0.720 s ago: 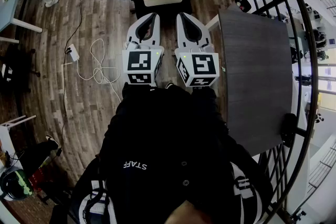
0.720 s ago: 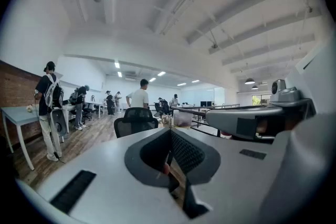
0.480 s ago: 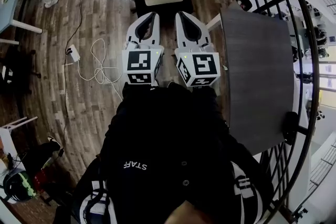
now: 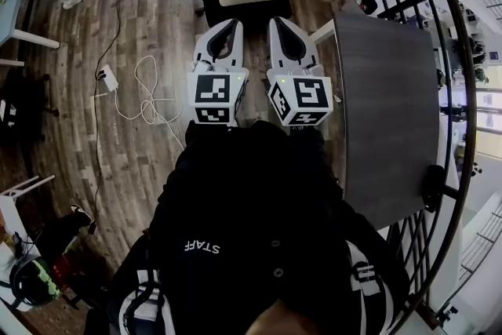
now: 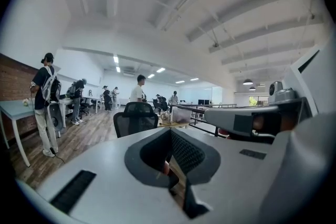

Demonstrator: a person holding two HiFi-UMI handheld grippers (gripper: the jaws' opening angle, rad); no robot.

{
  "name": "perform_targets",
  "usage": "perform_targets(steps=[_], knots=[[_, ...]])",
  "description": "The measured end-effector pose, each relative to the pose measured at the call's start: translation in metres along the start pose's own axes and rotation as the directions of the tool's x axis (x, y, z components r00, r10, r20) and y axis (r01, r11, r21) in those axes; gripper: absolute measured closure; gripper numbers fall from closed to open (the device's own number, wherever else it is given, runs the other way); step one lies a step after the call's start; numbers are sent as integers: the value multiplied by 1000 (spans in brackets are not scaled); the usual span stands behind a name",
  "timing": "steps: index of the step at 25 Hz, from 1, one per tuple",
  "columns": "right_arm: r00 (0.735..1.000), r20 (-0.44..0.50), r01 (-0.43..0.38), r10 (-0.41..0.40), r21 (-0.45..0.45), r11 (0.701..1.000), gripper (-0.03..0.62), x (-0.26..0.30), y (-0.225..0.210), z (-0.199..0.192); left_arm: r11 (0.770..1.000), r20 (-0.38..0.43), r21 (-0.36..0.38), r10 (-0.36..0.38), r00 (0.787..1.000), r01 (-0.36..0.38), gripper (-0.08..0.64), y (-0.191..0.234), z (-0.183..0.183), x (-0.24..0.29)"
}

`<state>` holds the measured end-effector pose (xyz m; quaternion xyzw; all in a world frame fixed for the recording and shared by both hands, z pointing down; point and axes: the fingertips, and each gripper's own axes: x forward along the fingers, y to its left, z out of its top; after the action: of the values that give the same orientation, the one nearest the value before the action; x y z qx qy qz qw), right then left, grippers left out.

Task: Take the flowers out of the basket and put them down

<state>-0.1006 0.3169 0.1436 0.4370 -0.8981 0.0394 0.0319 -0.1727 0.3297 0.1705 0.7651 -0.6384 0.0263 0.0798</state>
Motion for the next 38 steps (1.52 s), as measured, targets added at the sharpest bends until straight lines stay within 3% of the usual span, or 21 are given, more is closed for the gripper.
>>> perform_targets(steps=[11, 19, 32, 38], knots=[[996, -89, 0, -2, -17, 1000, 580, 32, 5, -25, 998, -45, -57, -1, 999, -1, 558, 26, -24, 14], [989, -146, 10, -9, 4, 1000, 580, 70, -39, -48, 996, -125, -79, 19, 992, -29, 558, 34, -55, 63], [969, -237, -62, 64, 16, 998, 580, 224, -170, -75, 987, -245, -108, 93, 965, -123, 558, 62, -80, 260], [946, -306, -102, 110, 42, 994, 580, 290, -229, -100, 978, -346, -125, 113, 931, -165, 558, 68, -115, 345]])
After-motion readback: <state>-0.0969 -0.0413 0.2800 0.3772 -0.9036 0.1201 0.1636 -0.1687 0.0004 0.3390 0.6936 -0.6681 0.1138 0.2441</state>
